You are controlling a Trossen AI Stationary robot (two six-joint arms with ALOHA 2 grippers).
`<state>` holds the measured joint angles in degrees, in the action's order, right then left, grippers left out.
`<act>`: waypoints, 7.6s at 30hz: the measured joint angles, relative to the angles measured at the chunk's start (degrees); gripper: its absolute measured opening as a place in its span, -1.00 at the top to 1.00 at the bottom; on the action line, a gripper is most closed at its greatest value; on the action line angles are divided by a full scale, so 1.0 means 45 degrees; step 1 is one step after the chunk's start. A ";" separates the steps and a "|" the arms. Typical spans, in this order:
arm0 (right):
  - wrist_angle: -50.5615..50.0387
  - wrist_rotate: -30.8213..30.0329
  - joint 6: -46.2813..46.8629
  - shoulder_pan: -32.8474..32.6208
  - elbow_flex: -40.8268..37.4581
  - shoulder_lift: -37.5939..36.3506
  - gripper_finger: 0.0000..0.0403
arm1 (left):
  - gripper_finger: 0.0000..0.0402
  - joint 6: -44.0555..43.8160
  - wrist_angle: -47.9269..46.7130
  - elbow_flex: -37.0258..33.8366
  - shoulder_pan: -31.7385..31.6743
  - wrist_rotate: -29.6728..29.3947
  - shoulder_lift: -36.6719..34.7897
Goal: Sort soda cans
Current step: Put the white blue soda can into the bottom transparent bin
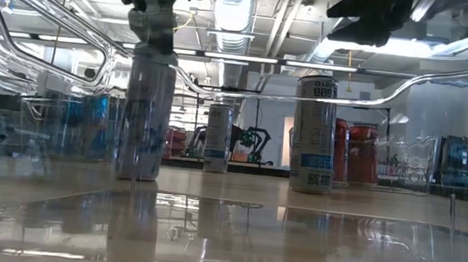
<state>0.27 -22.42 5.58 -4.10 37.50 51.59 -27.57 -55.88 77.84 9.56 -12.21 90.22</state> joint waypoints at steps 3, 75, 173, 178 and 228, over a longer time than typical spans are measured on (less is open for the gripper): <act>-0.0002 0.0001 0.0010 0.0000 0.0000 0.0216 -0.94 | -0.34 0.0217 0.0331 -0.0051 -0.0013 0.0050 -0.0148; 0.0801 0.0069 0.0340 -0.1506 0.0000 0.0191 -0.94 | -0.18 -0.1342 0.3416 -0.3745 0.1685 -0.2666 -0.1492; 0.0255 0.0010 0.0335 -0.1389 -0.0005 0.0317 -0.94 | -0.64 0.1214 0.3902 0.1574 0.3891 -0.1054 0.2134; 0.0474 -0.0006 0.0085 -0.0834 -0.0010 0.1264 -0.94 | -0.64 0.1488 0.3916 0.1574 0.3891 -0.1161 0.1772; -0.0280 0.1007 0.1797 -0.0657 -0.0010 0.4386 -0.16 | -0.59 -0.2374 0.1767 -0.2048 0.5179 -1.3851 -0.0762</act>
<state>-0.99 -17.89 13.67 -7.05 37.45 71.33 -38.25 -47.93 68.63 32.87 -74.54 86.79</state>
